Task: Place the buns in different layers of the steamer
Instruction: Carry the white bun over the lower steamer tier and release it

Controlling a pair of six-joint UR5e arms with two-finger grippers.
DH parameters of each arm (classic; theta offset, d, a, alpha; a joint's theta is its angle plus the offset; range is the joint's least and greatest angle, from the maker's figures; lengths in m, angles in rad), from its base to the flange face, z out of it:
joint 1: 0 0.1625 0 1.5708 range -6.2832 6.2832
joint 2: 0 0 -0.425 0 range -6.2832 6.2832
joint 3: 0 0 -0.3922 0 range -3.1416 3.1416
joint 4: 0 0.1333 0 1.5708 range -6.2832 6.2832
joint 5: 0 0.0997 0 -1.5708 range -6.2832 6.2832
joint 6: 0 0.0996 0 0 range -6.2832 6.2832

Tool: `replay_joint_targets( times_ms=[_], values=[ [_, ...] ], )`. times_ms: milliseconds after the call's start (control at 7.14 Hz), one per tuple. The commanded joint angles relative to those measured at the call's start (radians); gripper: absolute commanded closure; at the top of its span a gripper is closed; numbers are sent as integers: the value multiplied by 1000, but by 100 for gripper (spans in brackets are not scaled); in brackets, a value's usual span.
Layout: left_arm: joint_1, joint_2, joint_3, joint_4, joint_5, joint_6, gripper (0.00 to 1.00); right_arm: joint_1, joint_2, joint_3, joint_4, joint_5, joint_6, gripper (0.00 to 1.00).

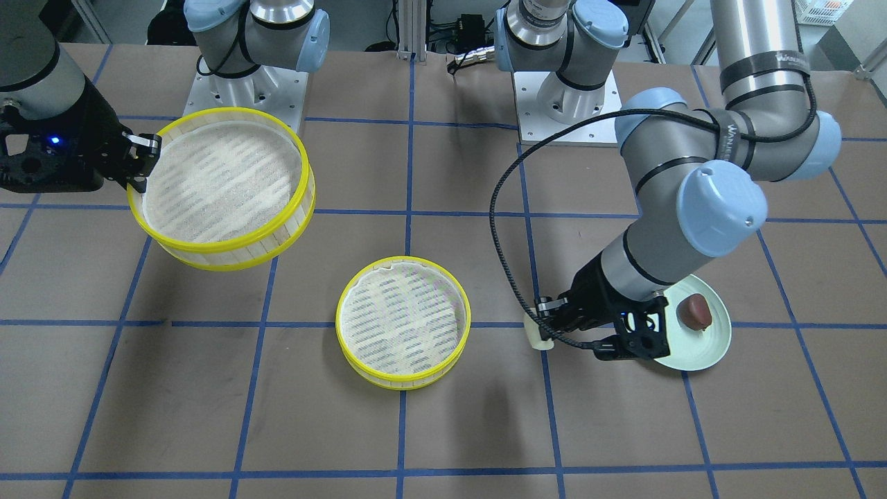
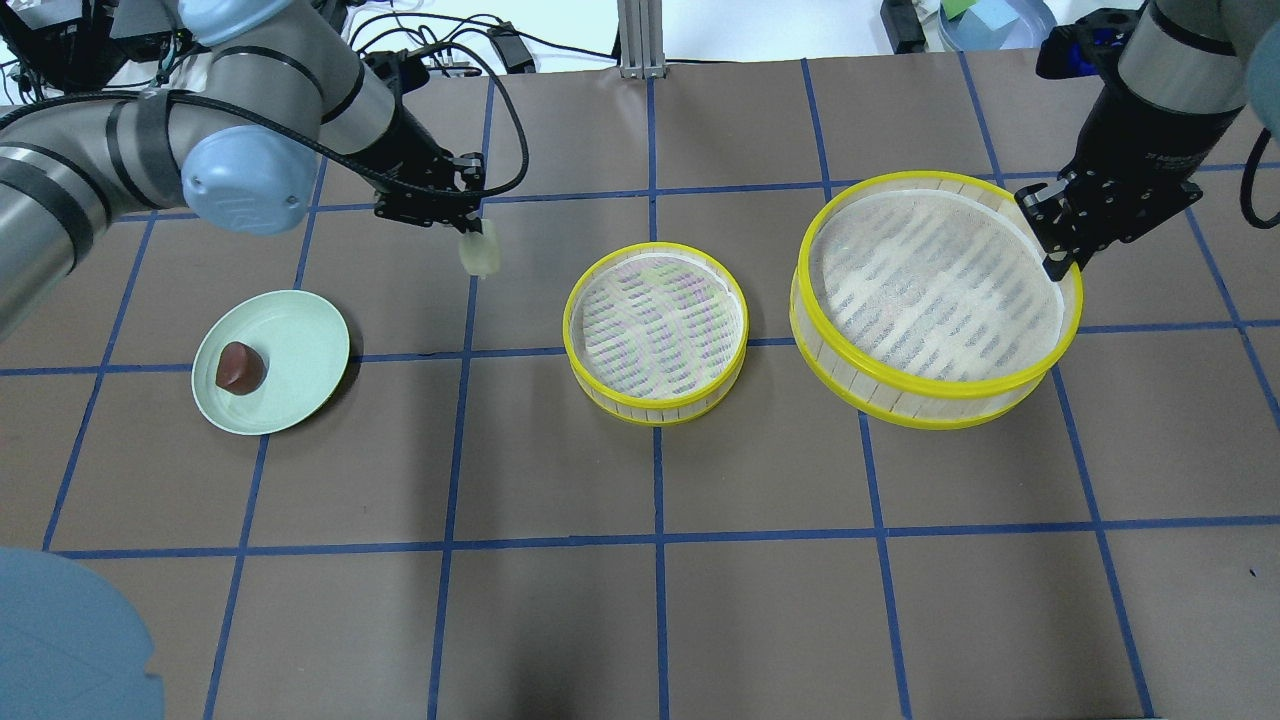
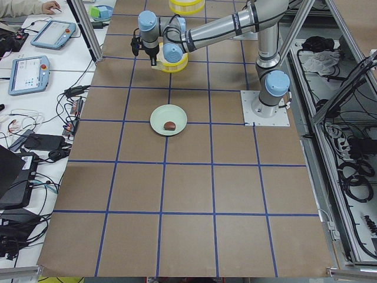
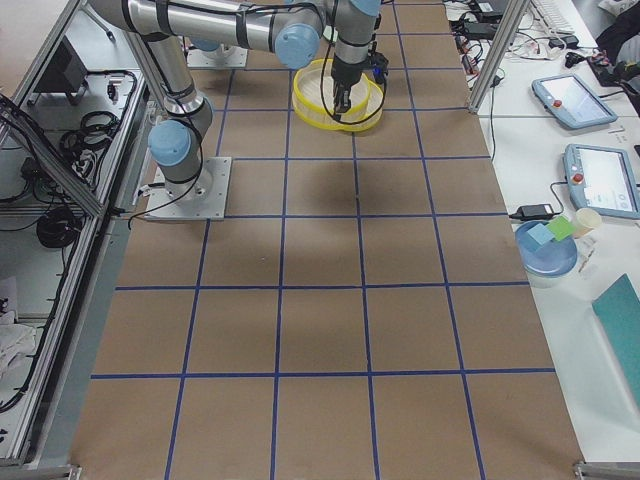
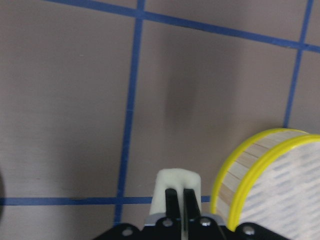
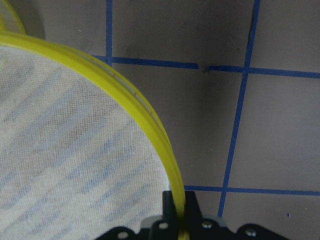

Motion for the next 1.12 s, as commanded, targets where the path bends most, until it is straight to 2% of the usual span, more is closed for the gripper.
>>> replay_joint_targets(
  times_ms=[0,420,560,840,980],
  values=[
    [-93,-33,-7,85,-131,-141,100,0,0,0,0,0,0,100],
    [-141,-83,-8,185,-155,-203,100,0,0,0,0,0,0,100],
    [-162,-93,-11,182,-178,-271,100,0,0,0,0,0,0,100],
    [-184,-94,-69,184,-177,-286,87,0,0,0,0,0,0,100],
    [-184,-95,-70,193,-164,-286,16,0,0,0,0,0,0,100]
  ],
)
